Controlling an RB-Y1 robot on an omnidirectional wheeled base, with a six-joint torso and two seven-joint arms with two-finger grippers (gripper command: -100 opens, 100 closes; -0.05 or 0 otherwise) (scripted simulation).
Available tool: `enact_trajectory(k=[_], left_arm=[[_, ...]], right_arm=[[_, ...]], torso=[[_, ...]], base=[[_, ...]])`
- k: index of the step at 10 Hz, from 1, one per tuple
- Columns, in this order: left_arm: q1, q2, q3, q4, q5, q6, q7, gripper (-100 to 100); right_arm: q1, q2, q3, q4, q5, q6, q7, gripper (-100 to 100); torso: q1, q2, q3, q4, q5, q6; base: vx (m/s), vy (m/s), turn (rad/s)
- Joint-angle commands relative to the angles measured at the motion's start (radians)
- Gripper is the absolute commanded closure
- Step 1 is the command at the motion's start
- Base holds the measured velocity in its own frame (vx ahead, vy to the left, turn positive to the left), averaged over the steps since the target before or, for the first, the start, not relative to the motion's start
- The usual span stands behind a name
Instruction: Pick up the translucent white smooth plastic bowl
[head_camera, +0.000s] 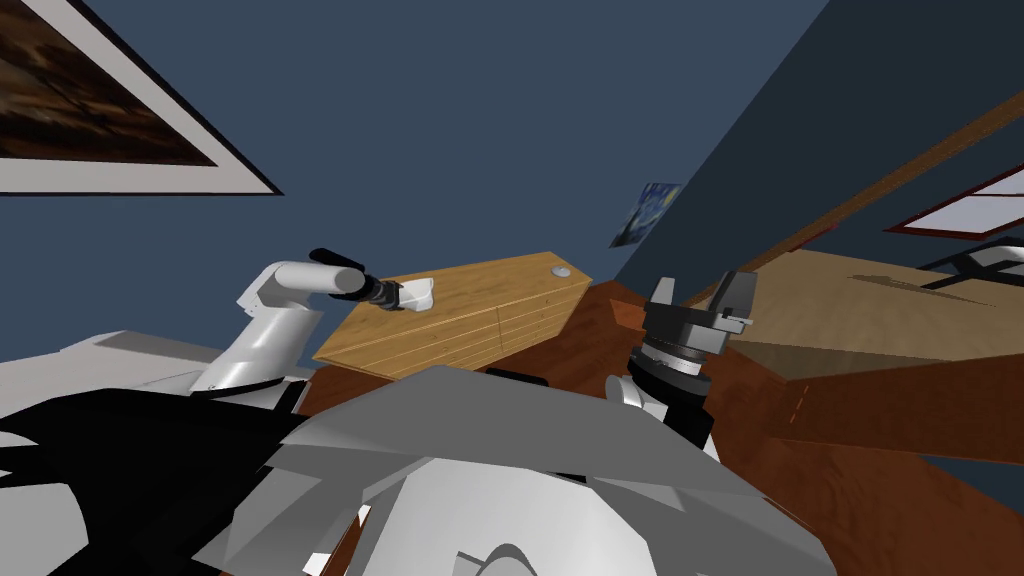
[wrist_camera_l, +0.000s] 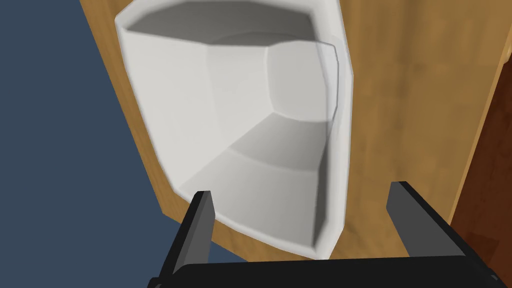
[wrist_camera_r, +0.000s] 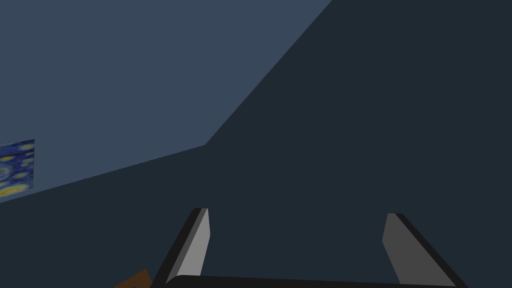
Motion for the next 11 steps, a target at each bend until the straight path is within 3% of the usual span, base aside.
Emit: enact_trajectory(k=[1, 4, 5, 6, 7, 9, 10, 11], left_arm=[[0.001, 0.004, 0.007, 0.009, 0.005, 0.029, -0.002, -100], [0.002, 0.016, 0.016, 0.042, 0.023, 0.097, -0.002, -100], [0.002, 0.014, 0.015, 0.034, 0.019, 0.083, -0.001, -100], [0.003, 0.014, 0.016, 0.035, 0.02, 0.087, -0.002, 0], [-0.047, -0.018, -0.016, 0.085, -0.03, 0.048, -0.033, -100], [-0.11, -0.018, -0.016, 0.153, -0.039, 0.048, -0.033, -100], [-0.114, -0.018, -0.016, 0.165, -0.039, 0.048, -0.033, -100], [-0.158, -0.049, -0.047, 0.205, -0.087, 0.009, -0.064, -100]], right_arm=[[0.0, 0.0, 0.0, 0.0, 0.0, 0.0, 0.0, 0], [0.0, 0.0, 0.0, 0.0, 0.0, 0.0, 0.0, 0], [0.0, 0.0, 0.0, 0.0, 0.0, 0.0, 0.0, 0], [0.0, 0.0, 0.0, 0.0, 0.0, 0.0, 0.0, 0], [0.0, 0.0, 0.0, 0.0, 0.0, 0.0, 0.0, 0], [0.0, 0.0, 0.0, 0.0, 0.0, 0.0, 0.0, 0], [0.0, 0.0, 0.0, 0.0, 0.0, 0.0, 0.0, 0], [0.0, 0.0, 0.0, 0.0, 0.0, 0.0, 0.0, 0]], torso=[[0.0, 0.0, 0.0, 0.0, 0.0, 0.0], [0.0, 0.0, 0.0, 0.0, 0.0, 0.0], [0.0, 0.001, 0.0, 0.0, 0.0, 0.0], [0.001, 0.001, 0.001, 0.0, 0.0, 0.0], [0.001, 0.002, 0.001, 0.0, 0.0, 0.0], [0.002, 0.006, 0.003, 0.001, 0.001, -0.001], [0.001, 0.005, 0.003, 0.001, 0.0, 0.0], [0.001, 0.003, 0.002, 0.001, 0.0, 0.0]], base=[[0.021, -0.008, -0.026], [0.021, -0.006, -0.045], [0.01, -0.001, -0.004], [0.0, 0.0, 0.0], [-0.054, 0.012, 0.106], [-0.054, 0.007, 0.043], [-0.01, -0.002, -0.013], [-0.054, 0.012, 0.124]])
